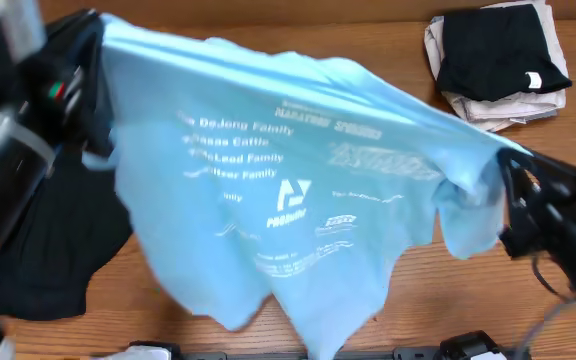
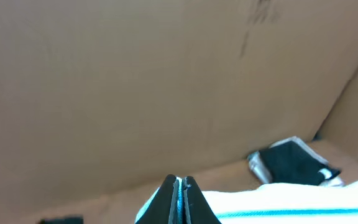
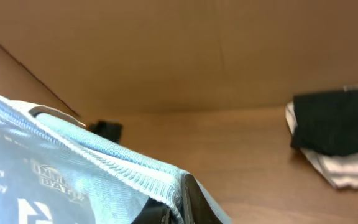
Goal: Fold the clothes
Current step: 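Stretch the shirt between both grippers and lay it flat mid-table, then grasp the shirt's lower right corner with the right gripper and pull rightward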
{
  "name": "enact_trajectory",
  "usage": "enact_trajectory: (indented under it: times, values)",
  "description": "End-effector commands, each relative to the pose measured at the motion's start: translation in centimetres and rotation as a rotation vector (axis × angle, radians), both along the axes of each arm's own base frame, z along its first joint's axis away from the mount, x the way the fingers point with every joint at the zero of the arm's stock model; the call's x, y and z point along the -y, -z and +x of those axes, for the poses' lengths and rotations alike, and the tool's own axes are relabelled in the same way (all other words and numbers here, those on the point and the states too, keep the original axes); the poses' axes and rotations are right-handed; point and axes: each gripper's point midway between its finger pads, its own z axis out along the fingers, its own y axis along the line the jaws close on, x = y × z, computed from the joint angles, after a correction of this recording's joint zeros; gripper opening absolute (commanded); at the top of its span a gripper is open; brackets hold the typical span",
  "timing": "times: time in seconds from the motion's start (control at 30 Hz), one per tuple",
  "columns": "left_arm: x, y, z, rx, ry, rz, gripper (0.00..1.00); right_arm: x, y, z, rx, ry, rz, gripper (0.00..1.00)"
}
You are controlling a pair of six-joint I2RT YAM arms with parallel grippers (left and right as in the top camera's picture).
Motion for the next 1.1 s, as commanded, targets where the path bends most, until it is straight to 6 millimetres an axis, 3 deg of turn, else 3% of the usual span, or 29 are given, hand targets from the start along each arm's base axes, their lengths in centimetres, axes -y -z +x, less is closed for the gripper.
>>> enact_trajectory:
  times: [0.0,0.03,0.23,0.37,0.53,0.57,0.6,0.63,0.67,0.7,0.73,0.77,0.87,1.07]
  values:
    - [-3.5,3.3,5.9,-0.104,-0.196,0.067,0.04,1.9,4.1,5.1,-0.143,0.152,-0.091,0.04]
    - [-3.4,5.3,8.3,-0.166,-0.194,0.077,0.04,1.6,5.7,7.1,-0.198,0.160,-0.117,0.04]
    - [-2.8,13.7,16.8,-0.376,-0.185,0.117,0.04,0.0,14.1,17.2,-0.399,0.171,-0.234,0.04]
    - [-2.4,20.5,22.1,-0.510,-0.180,0.140,0.04,-0.8,21.3,24.0,-0.490,0.179,-0.282,0.04]
    - [-1.9,28.5,27.8,-0.608,-0.175,0.155,0.05,-0.3,28.6,31.2,-0.491,0.219,-0.272,0.08]
    - [-1.8,30.0,29.0,-0.617,-0.174,0.156,0.15,-0.2,29.8,32.6,-0.477,0.224,-0.265,0.13]
    - [-1.8,31.3,30.0,-0.622,-0.174,0.157,0.31,-0.1,30.6,33.7,-0.461,0.230,-0.259,0.22]
    - [-1.7,32.7,31.1,-0.624,-0.174,0.158,0.47,0.1,31.4,34.6,-0.448,0.237,-0.253,0.43]
    - [-1.6,33.6,31.7,-0.627,-0.173,0.158,0.71,0.2,32.0,35.3,-0.436,0.242,-0.247,0.64]
    - [-1.6,34.5,32.3,-0.631,-0.173,0.159,0.90,0.2,32.3,35.7,-0.431,0.242,-0.244,0.77]
    - [-1.5,35.3,32.7,-0.638,-0.173,0.160,1.00,0.3,32.3,35.8,-0.429,0.246,-0.239,0.92]
    - [-1.5,35.7,32.8,-0.642,-0.173,0.162,1.00,0.3,32.3,35.7,-0.431,0.246,-0.240,1.00]
    - [-1.6,35.4,32.2,-0.655,-0.172,0.161,1.00,0.1,30.4,34.8,-0.442,0.234,-0.222,1.00]
    - [-0.3,30.7,26.9,-0.704,-0.097,0.092,1.00,-2.3,24.7,29.7,-0.482,0.077,-0.129,1.00]
